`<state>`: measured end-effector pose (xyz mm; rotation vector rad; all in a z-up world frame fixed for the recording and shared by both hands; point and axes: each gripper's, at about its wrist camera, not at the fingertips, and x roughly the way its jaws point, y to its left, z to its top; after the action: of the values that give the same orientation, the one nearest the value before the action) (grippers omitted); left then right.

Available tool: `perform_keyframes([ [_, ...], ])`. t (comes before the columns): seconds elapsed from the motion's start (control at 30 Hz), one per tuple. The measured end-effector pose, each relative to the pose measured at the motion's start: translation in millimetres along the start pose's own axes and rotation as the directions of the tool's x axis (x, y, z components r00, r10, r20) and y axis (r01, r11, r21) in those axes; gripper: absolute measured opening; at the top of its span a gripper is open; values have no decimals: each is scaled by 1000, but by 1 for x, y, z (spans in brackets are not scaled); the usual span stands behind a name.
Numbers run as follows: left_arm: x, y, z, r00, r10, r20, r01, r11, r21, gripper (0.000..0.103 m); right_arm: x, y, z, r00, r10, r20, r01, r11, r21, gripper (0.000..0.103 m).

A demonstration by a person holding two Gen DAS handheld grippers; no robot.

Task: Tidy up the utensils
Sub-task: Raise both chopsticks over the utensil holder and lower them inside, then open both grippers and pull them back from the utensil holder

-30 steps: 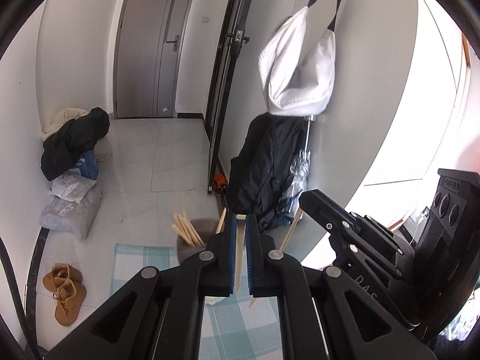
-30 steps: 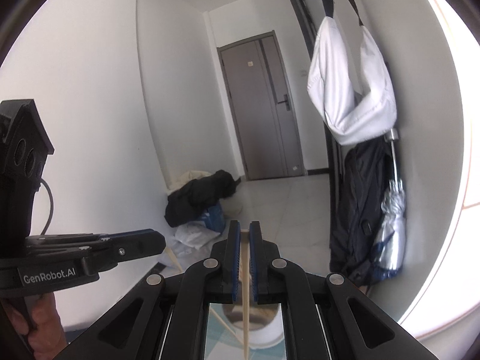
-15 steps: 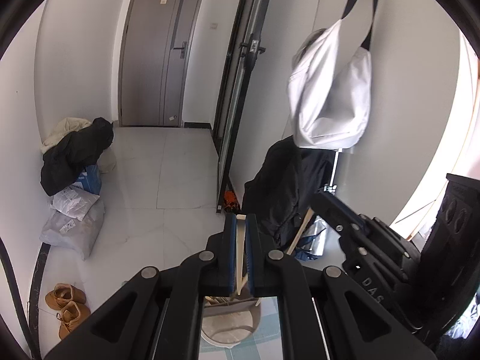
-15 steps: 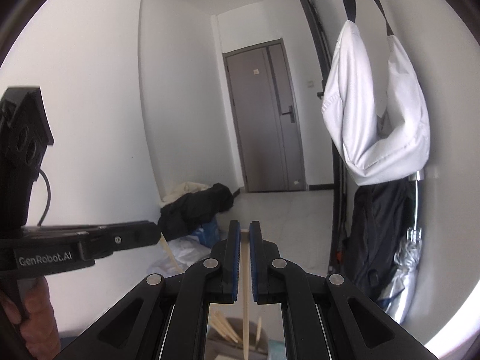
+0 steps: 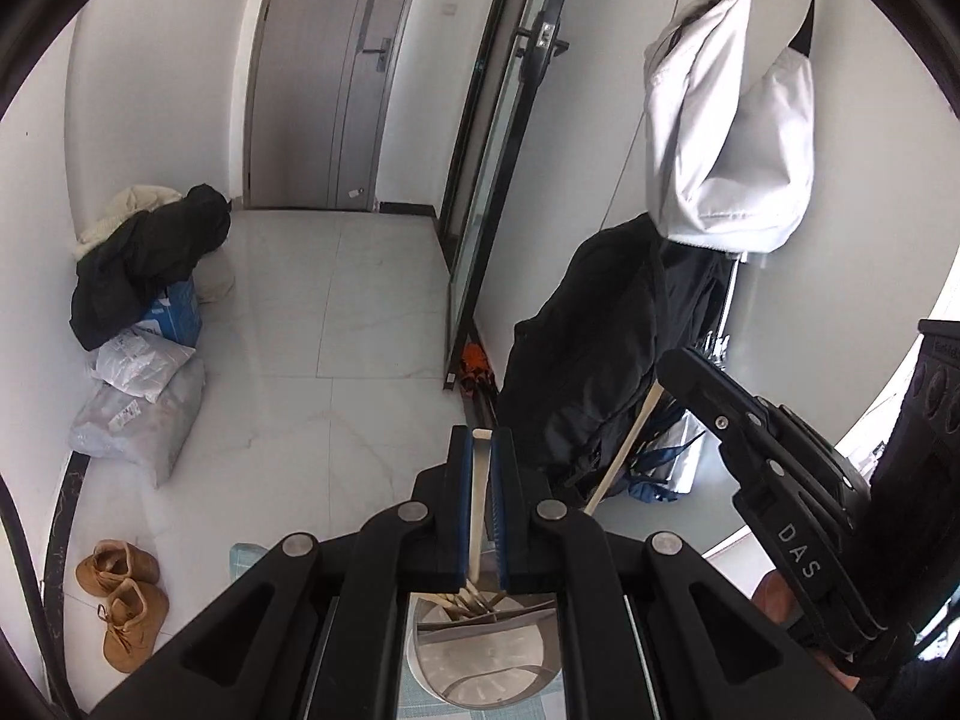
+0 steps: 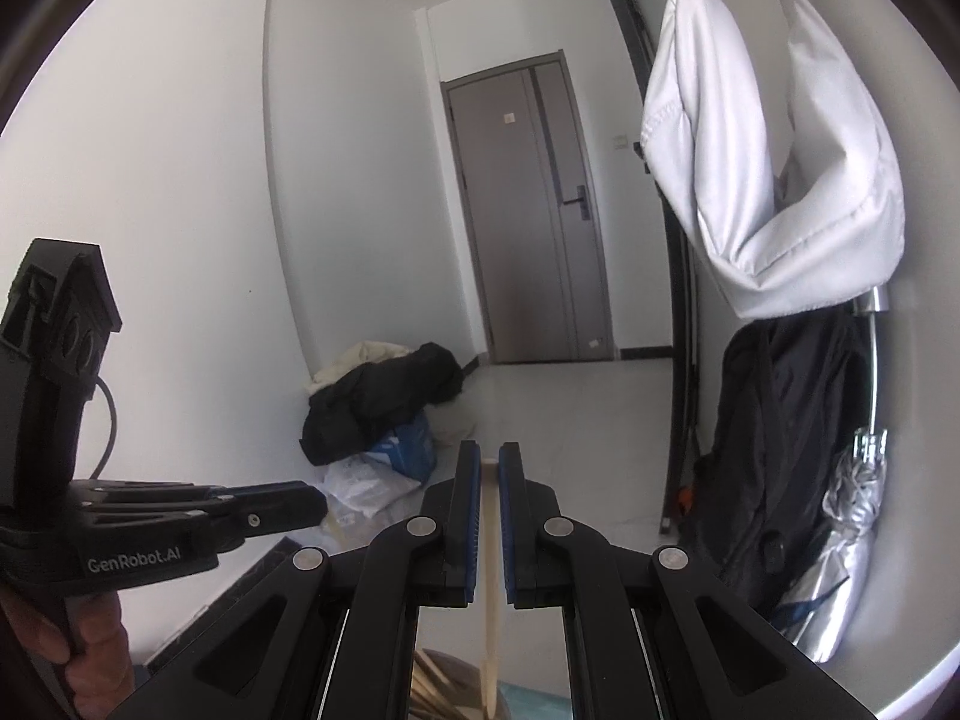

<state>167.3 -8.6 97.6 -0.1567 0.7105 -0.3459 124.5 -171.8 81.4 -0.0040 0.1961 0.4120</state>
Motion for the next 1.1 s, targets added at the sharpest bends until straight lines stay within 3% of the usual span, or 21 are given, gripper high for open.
perform_keyframes([
  [0.3,12,-1,-4,1000,-12,-26,12,1000,14,2,12,2,-25,997,37,-62,-39,999,-33,5],
  [0.37,18,-3,-8,998,-39,-54,41,998,39,2,13,1,-32,996,48,-81,-50,998,-29,5],
  [0.47,23,-5,-16,997,-20,-68,24,997,69,2,15,0,-45,991,62,-120,-65,998,-21,6],
  [0.67,43,2,-28,982,-22,-186,31,998,45,3,18,-3,-65,978,73,-196,-74,997,3,8],
  [0.8,32,2,-31,987,-11,-158,20,999,50,5,9,-6,-68,978,65,-197,-64,998,13,8],
  [0.87,26,2,-30,989,0,-147,6,999,43,12,3,-8,-67,980,54,-192,-52,998,17,10],
  [0.9,26,1,-30,990,3,-144,3,999,40,21,-2,-9,-68,980,44,-193,-41,999,20,14],
  [0.93,21,2,-30,991,17,-134,-12,999,33,26,-5,-9,-68,980,35,-196,-30,999,25,24],
  [0.97,20,2,-30,992,22,-127,-19,999,28,34,-7,-9,-68,980,31,-196,-26,999,29,27],
  [1.1,6,0,-31,995,37,-90,-35,999,17,45,-20,-9,-65,982,6,-187,1,999,36,37],
])
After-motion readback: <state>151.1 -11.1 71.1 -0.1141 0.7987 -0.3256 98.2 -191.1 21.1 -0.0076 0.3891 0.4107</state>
